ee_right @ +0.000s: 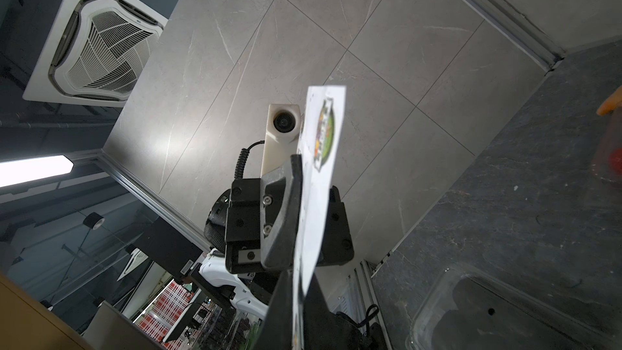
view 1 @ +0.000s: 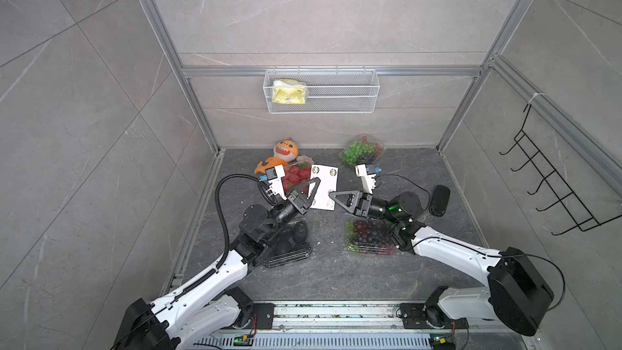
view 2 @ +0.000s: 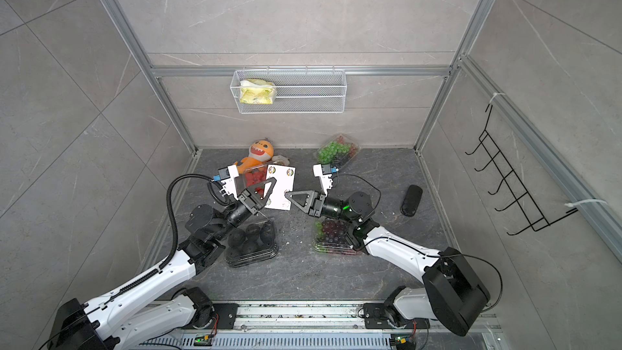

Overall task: Label fruit boxes
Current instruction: Pick up the label sticker from the center of the board.

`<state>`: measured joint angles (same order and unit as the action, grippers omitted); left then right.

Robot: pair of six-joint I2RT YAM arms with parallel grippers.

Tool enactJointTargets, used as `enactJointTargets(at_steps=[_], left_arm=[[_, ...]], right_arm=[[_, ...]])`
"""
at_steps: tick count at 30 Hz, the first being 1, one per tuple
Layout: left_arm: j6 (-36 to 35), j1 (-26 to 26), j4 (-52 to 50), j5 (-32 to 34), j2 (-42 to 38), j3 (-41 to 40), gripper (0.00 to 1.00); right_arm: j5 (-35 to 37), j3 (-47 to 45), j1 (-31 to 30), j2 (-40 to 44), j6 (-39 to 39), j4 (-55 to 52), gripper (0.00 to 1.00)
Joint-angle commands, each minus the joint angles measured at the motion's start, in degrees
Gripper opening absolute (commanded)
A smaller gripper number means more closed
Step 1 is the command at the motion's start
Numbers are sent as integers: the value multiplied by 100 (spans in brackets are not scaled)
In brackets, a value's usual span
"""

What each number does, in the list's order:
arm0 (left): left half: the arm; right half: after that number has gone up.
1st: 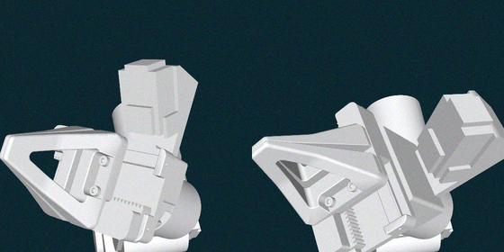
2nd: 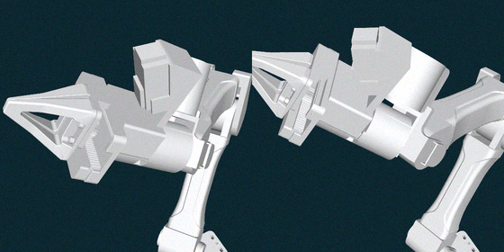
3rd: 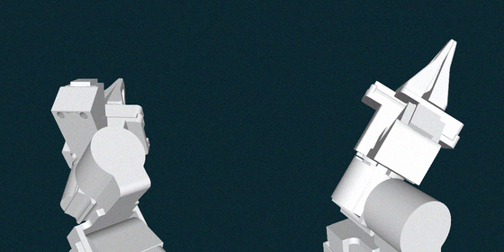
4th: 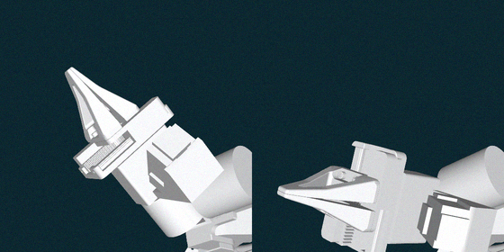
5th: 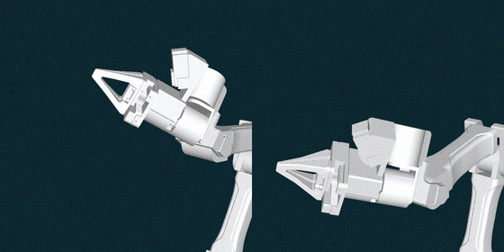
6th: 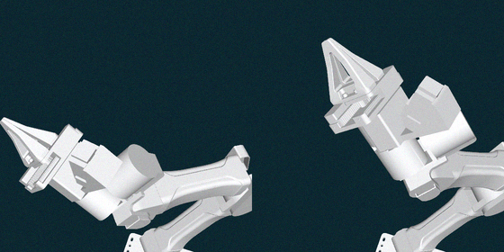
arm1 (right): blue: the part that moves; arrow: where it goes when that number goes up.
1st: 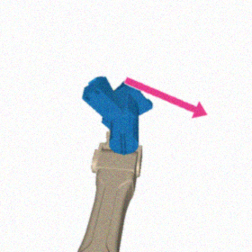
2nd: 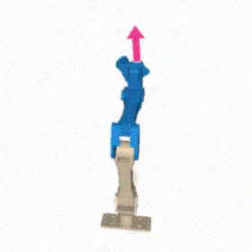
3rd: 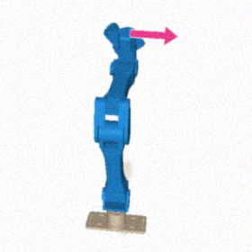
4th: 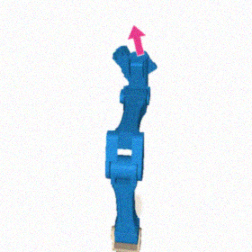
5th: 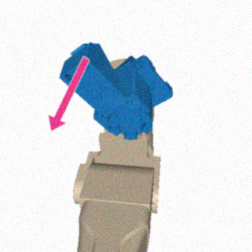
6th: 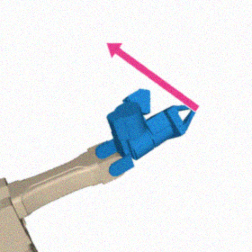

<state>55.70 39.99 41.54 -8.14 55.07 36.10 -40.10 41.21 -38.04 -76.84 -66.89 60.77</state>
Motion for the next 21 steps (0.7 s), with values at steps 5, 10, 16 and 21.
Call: enactJointTargets(at_steps=[5,10,16,21], left_arm=[[-139,17,108,-62,-142,73,0],[-130,18,101,-102,-112,74,0],[-123,18,114,-91,-150,14,0],[-122,13,104,-89,-152,20,0]], right_arm=[[-15,151,-36,3,3,269,13],[2,164,-32,-6,-23,288,15],[-6,197,-36,-6,-30,290,12],[-9,202,-37,-46,-63,327,2]])
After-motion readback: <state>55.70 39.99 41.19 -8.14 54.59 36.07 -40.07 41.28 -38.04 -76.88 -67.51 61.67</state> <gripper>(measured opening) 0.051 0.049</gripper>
